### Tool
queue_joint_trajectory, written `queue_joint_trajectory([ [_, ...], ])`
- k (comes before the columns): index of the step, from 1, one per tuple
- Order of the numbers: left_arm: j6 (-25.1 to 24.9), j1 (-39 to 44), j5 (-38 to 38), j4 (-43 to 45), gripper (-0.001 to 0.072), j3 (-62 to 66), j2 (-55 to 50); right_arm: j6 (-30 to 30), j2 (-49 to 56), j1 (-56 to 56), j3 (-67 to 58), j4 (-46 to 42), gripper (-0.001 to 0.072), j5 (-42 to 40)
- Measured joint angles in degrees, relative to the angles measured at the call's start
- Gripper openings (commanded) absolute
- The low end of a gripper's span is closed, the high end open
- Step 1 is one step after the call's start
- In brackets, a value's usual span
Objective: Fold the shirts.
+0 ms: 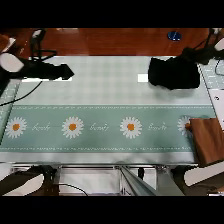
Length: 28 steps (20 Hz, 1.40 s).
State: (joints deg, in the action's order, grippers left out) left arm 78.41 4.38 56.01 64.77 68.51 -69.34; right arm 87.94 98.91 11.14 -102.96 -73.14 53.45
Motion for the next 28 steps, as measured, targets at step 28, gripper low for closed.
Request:
queue_joint_trajectory([
  [28,9.1,-4.8,5.4,-0.9,0.0507,-35.4,42.4,-5.4,-29.0,-49.4,26.2,12.3,0.0046,-0.4],
])
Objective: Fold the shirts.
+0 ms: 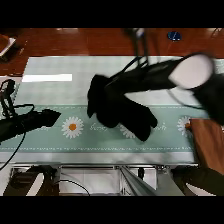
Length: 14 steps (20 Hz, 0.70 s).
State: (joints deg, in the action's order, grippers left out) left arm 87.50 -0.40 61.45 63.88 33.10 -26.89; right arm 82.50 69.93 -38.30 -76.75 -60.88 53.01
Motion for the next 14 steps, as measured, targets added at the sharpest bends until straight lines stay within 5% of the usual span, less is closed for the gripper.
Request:
queue_joint_trajectory([
  [2,0.9,0.1,0.0,-0.6,0.0507,-0.6,-0.2,1.6,4.7,-2.9,3.3,3.7,0.042,-3.6],
  [9,4.1,-1.0,2.1,-0.6,0.0508,-0.6,-0.8,0.6,7.2,5.4,6.0,10.3,0.0404,1.0],
  [14,2.6,-7.2,10.4,-0.7,0.0507,-3.8,-1.5,3.5,-7.9,33.0,11.1,-5.8,0.0404,11.7],
])
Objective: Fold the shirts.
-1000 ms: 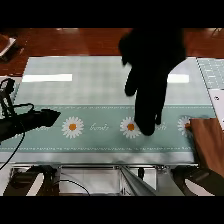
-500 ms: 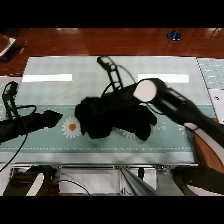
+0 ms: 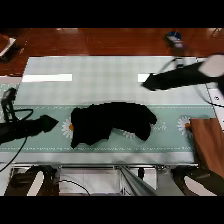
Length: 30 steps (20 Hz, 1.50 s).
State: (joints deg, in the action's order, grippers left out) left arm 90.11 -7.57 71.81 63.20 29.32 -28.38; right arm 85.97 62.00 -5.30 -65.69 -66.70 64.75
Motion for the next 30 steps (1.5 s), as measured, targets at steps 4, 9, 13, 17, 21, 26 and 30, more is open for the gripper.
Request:
queue_joint_trajectory([
  [4,-3.2,-1.2,0.4,-4.9,0.0507,-8.0,-3.7,2.0,-11.0,21.6,14.2,-3.8,0.0403,1.6],
  [9,-10.1,-1.6,-7.6,-15.1,0.0507,-10.9,-12.6,-4.5,-15.7,31.7,29.1,3.0,0.0404,3.1],
  [13,-16.8,-1.0,-11.1,-19.7,0.0507,-11.4,-22.6,-7.4,-16.4,32.9,34.8,6.9,0.0404,3.1],
  [17,-26.6,3.2,-14.4,-28.5,0.0476,-11.3,-30.9,-8.2,-13.9,29.4,36.9,8.9,0.0404,3.6],
  [21,-34.8,8.3,-12.2,-33.0,0.0018,-8.5,-36.6,-8.6,-8.6,21.7,37.5,11.5,0.0404,3.6],
  [26,-39.4,10.3,-7.3,-34.6,0.0018,-3.9,-38.9,-8.8,0.0,11.5,37.6,17.7,0.0374,-1.6],
  [30,-39.7,10.6,-6.0,-35.0,0.0017,-0.8,-39.2,-11.0,6.3,4.5,35.5,23.7,0.0024,-5.3],
])
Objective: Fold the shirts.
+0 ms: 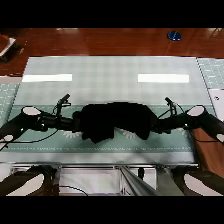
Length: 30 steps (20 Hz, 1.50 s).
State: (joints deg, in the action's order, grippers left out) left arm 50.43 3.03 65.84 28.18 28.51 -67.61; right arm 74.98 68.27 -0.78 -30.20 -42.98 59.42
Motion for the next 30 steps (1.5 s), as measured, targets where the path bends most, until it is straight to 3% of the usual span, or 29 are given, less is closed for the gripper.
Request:
queue_joint_trajectory([
  [5,3.2,-4.2,4.8,-1.7,0.0017,12.2,3.0,-2.3,-1.0,-0.1,-18.3,0.9,0.0023,5.2],
  [12,13.9,-16.8,5.8,-3.0,0.0016,52.7,10.6,4.2,-8.8,3.1,-65.7,-11.7,0.0023,13.0],
  [16,18.9,-24.8,5.3,1.5,0.0017,73.0,15.6,5.7,-17.5,3.5,-78.7,-18.2,0.0023,15.8],
  [19,23.2,-26.7,5.7,11.6,0.0017,80.6,21.0,7.1,-24.3,3.5,-81.8,-25.5,0.0024,20.6],
  [22,26.9,-23.1,8.1,24.5,0.0017,81.0,26.8,9.2,-29.5,3.6,-81.4,-33.7,0.0024,26.8],
  [25,30.0,-15.5,10.5,37.1,0.0017,74.7,32.1,11.2,-34.3,3.5,-75.1,-37.4,0.0024,31.3],
  [30,33.2,-8.1,13.3,45.8,0.0017,55.3,36.7,13.1,-39.4,3.5,-53.8,-33.4,0.0023,33.8],
])
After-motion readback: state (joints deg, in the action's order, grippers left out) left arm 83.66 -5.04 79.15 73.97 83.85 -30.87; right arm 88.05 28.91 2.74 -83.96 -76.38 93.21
